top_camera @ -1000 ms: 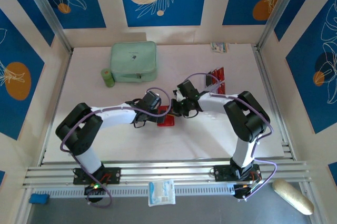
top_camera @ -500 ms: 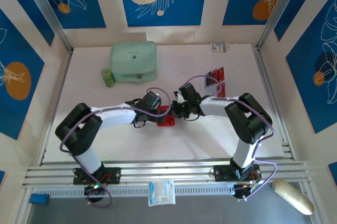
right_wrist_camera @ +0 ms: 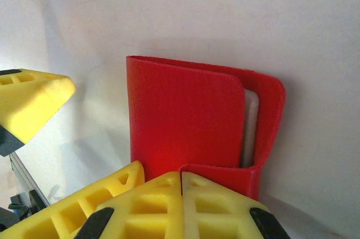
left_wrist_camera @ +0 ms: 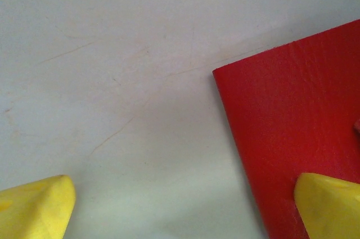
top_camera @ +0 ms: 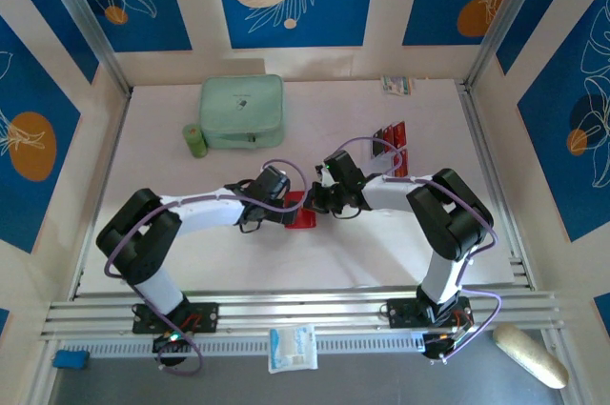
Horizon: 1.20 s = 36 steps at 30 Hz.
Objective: Put the credit cards into the card holder
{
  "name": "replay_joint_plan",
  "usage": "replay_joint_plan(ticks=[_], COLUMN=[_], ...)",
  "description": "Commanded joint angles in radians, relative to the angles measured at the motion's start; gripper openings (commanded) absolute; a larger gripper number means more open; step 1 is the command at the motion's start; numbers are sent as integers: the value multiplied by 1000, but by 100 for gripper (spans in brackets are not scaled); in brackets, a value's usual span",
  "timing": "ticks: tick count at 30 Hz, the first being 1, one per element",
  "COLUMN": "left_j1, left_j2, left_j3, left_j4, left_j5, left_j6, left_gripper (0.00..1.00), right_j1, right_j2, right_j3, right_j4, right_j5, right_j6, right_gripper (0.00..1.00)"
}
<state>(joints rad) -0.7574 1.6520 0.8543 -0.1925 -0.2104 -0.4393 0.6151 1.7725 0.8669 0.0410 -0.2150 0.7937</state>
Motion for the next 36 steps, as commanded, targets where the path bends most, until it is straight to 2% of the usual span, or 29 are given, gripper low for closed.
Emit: replay_joint_plan(ticks=[1,12,20,36], left_j1=[-3,-3,-4,-4], left_j2=[25,48,50,46], left_j3=[-34,-45,-54,-52], left_j4=[-38,-30,-22,-22], left_j5=[8,-3,-2,-3], left_j6=[1,7,1,1], left_gripper=[100,100,100,100], right_j1=[10,-14,-37,-28], right_j2=[34,-12,-42,33], right_j3=[-11,75,78,83], right_j4=[-146,-142,-134,-115], right_j5=[18,-67,-71,-72], right_j6=[-5,0,6,4], right_gripper=[0,0,0,0])
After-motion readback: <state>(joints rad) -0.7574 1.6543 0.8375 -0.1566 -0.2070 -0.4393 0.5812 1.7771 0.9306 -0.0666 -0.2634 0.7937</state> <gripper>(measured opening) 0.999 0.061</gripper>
